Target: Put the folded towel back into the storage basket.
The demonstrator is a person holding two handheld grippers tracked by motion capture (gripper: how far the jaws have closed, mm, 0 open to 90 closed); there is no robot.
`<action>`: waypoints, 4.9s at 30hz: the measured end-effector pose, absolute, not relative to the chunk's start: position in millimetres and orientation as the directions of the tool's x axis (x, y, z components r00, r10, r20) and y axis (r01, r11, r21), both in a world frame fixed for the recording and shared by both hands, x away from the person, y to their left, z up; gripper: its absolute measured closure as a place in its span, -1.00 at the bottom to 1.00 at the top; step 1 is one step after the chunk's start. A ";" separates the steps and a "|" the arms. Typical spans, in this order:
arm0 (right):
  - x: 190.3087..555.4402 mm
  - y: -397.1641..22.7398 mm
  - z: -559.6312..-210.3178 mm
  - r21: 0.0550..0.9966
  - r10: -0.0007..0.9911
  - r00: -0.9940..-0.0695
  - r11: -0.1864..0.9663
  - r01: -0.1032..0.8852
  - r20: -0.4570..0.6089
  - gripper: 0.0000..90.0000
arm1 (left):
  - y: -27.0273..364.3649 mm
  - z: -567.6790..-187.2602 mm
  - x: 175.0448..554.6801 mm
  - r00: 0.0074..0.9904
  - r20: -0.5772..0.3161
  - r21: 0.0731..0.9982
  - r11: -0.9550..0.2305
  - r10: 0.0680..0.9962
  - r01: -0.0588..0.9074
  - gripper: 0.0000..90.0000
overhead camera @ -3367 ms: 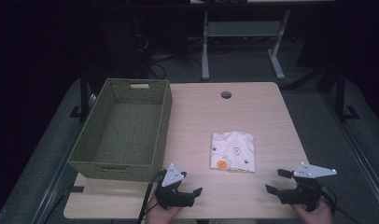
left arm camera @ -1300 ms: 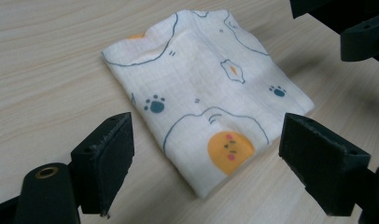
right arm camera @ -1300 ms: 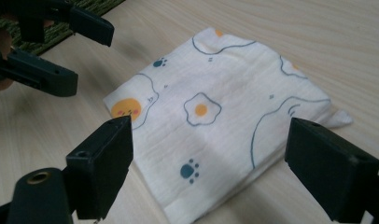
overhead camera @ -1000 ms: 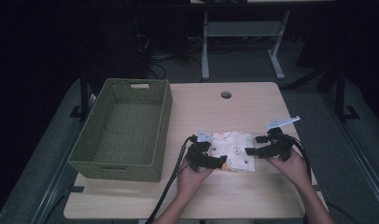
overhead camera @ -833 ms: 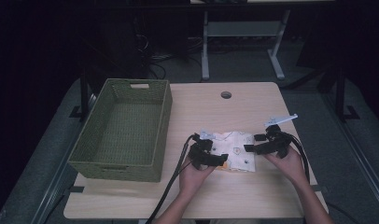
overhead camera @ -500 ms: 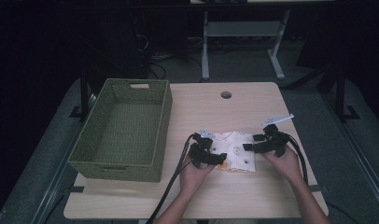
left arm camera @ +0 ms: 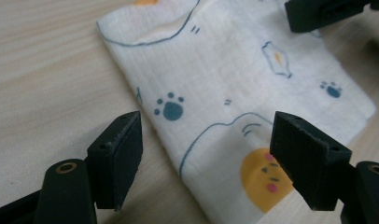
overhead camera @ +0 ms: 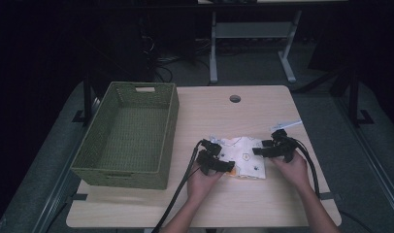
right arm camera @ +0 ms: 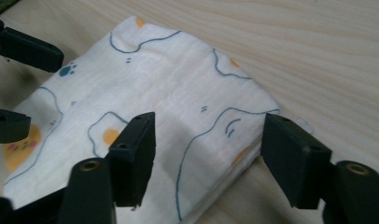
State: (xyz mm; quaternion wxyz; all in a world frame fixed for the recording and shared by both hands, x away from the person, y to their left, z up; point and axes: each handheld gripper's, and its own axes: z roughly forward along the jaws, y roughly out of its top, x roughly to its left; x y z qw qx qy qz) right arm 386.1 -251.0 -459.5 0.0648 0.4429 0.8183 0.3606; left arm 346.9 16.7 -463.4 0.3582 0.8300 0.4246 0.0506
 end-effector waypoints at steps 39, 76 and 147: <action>384.9 -236.4 -464.8 0.593 0.761 -0.580 0.332 0.733 0.291 0.83 | 13.2 -458.7 354.1 0.690 -0.203 0.611 -0.461 0.695 0.644 0.82; 379.8 -246.0 -429.7 0.629 0.580 -0.545 0.071 0.774 0.605 0.84 | 55.4 -387.5 345.6 0.712 -0.215 0.673 -0.428 0.668 0.604 0.83; 415.0 -115.8 -316.8 0.708 0.450 -0.661 0.086 0.701 0.600 0.84 | 215.0 -294.1 354.8 0.708 -0.345 0.779 -0.233 0.616 0.582 0.83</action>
